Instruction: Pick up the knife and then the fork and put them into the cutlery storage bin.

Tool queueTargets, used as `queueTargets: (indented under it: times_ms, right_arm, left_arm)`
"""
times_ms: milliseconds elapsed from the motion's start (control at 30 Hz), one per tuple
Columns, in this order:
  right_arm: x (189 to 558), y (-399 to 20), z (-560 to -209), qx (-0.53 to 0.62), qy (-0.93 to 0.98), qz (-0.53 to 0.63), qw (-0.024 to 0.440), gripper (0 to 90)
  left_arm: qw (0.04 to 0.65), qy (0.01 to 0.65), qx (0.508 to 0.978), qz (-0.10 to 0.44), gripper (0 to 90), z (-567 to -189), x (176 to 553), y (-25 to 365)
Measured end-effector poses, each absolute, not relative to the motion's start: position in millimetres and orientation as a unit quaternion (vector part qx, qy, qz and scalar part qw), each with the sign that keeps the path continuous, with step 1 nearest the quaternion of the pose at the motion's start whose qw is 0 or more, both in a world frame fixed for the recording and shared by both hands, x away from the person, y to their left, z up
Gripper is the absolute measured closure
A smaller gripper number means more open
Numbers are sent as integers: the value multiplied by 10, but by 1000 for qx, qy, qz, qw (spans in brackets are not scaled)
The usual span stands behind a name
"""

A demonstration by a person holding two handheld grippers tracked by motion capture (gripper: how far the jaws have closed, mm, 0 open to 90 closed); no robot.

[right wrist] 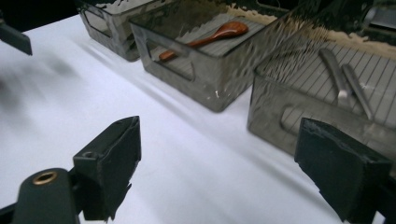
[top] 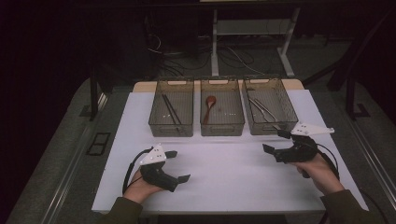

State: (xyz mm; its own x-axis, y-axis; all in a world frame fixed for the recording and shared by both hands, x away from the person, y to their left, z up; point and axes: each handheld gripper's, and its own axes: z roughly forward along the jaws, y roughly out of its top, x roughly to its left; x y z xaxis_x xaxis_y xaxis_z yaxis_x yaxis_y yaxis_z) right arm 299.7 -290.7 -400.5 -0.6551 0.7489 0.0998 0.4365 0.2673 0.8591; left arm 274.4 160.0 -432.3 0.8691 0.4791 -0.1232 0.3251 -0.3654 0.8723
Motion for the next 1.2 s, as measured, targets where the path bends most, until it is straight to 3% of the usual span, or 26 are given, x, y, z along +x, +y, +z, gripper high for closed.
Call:
queueTargets:
  times_ms: [567, 1200]
  right_arm:
    - [2595, -3004, -4348, 391, 765, 488, 155, 137]
    - [2557, -3020, -4443, 395, 770, 477, 153, 137]
  left_arm:
    - [504, 244, 825, 78, 7, -4325, 2715, 1619]
    - [499, 243, 828, 78, 7, -4331, 2709, 1606]
